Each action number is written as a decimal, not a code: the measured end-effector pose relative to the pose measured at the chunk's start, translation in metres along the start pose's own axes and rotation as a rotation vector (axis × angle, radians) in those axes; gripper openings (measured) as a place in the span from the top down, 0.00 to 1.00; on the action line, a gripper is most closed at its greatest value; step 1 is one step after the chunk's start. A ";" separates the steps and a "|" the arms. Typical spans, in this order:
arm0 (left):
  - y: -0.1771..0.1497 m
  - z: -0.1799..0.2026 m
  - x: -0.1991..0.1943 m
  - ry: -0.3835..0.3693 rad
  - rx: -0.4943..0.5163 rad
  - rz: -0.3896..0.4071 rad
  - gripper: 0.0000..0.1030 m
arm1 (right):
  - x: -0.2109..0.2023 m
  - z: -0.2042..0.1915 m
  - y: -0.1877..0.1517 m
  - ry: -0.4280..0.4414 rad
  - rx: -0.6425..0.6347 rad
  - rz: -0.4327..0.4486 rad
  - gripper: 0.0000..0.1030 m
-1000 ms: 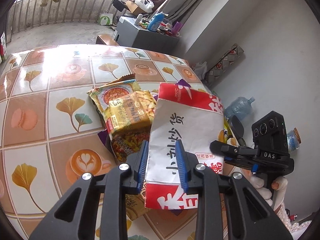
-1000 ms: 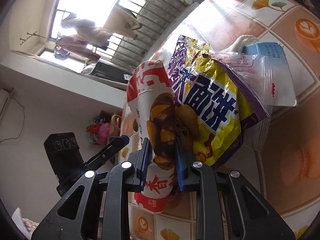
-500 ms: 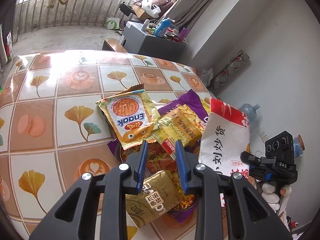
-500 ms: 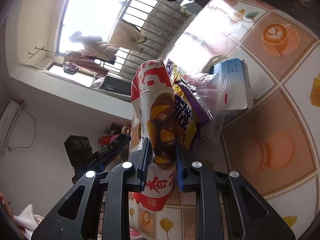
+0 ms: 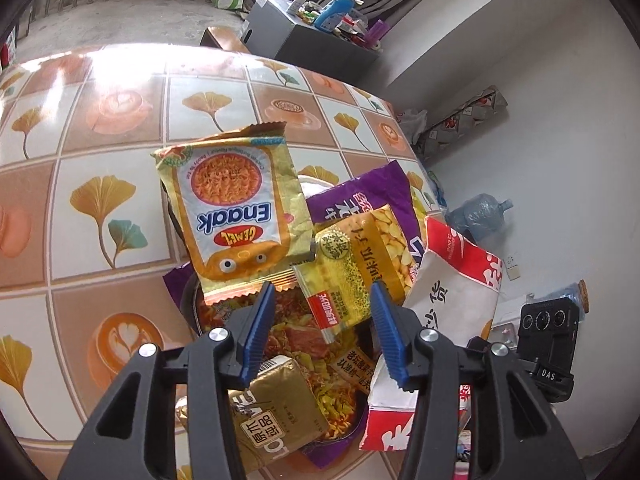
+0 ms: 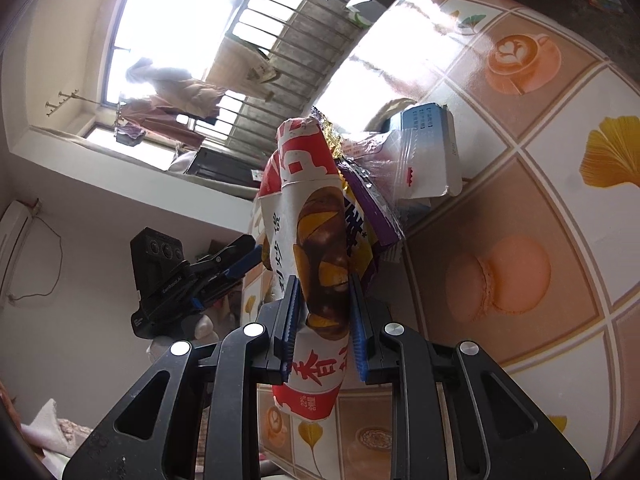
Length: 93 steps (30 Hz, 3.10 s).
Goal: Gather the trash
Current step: 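Lift the white-and-red bag with the right gripper while the left gripper reaches into the pile, then carry the bag and a small yellow packet to the wastebasket and open both grippers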
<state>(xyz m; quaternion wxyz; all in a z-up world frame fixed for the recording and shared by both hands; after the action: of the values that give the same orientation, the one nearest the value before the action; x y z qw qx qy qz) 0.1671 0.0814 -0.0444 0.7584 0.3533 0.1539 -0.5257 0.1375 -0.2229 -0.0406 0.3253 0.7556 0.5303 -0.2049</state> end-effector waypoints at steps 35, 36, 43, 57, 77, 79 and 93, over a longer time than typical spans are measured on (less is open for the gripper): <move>0.005 -0.010 -0.002 -0.315 -0.190 -0.014 0.58 | 0.003 0.015 -0.001 -0.005 0.010 -0.002 0.79; 0.005 -0.009 -0.004 -0.319 -0.181 -0.006 0.60 | 0.003 0.015 -0.001 -0.006 0.010 -0.002 0.79; 0.005 0.001 -0.015 -0.320 -0.107 0.018 0.83 | 0.003 0.012 -0.001 -0.007 0.008 0.002 0.79; 0.006 0.020 -0.040 -0.283 0.021 0.112 1.00 | -0.007 0.009 0.001 0.091 0.029 0.025 0.79; 0.030 0.137 -0.020 -0.409 0.253 0.099 1.00 | -0.110 0.058 -0.006 0.188 0.127 0.301 0.79; 0.031 0.161 -0.001 -0.431 0.288 0.067 1.00 | -0.131 0.074 -0.012 0.172 0.159 0.356 0.79; -0.019 0.346 0.204 -0.413 0.567 -0.256 1.00 | -0.264 0.231 -0.062 -0.433 0.549 0.738 0.79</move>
<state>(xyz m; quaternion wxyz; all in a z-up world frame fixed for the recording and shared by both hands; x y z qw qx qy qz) 0.1838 -0.3039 0.0680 0.5738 0.4137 -0.1111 -0.6980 -0.0057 -0.5497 -0.0474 0.2678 0.8905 0.0750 -0.3601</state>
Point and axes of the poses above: each gripper's, at about its wrist camera, not at the fingertips, and x roughly the way its jaws point, z to its right, y to its top, the point moved 2 cm from there along x, roughly the way its jaws point, and after that the axes turned 11 degrees about -y, right-handed, at the moved point
